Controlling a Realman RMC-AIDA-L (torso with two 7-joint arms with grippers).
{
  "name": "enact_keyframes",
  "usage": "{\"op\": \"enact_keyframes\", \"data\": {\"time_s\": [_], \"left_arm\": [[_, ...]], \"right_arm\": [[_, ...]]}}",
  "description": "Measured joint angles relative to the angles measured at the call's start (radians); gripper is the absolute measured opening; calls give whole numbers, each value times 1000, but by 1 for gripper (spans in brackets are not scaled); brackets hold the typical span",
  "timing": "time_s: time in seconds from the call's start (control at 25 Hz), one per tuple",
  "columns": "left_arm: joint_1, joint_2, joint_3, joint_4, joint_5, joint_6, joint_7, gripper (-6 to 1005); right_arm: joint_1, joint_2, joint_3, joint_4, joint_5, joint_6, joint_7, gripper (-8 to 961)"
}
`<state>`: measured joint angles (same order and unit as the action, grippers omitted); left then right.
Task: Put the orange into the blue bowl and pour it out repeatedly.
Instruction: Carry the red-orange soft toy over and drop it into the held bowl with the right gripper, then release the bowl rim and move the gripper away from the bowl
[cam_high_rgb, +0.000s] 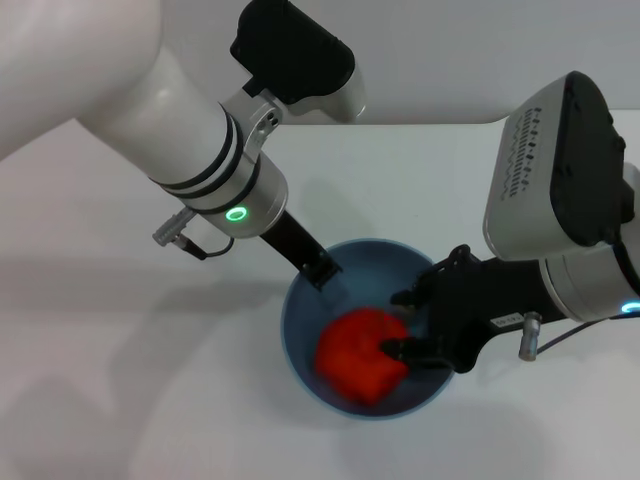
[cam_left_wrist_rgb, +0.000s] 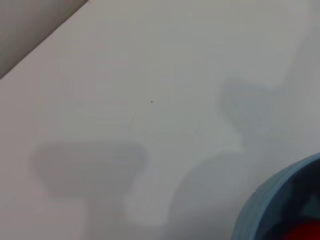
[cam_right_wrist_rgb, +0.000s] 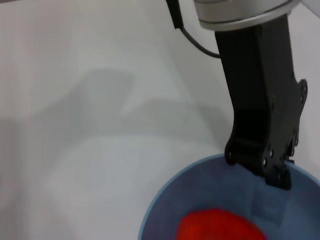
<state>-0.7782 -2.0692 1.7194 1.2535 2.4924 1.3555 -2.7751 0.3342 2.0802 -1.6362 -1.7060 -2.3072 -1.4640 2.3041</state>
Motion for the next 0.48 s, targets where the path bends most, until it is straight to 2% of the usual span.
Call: {"op": "enact_keyframes", "data": {"time_s": [0.2,0.28,0.48], "left_arm": [[-4,0,-1,-1,0,-2,4,-1],[-4,0,1,-5,0,-4,6,-1],[-4,-4,17,-37,-2,-7,8,-1]], "right_arm": [[-4,1,12,-25,-20,-1,25,472],[-5,0,44,-26,-22,3,55,510],[-19,-2,162,-7,-22,15,118,510]]}}
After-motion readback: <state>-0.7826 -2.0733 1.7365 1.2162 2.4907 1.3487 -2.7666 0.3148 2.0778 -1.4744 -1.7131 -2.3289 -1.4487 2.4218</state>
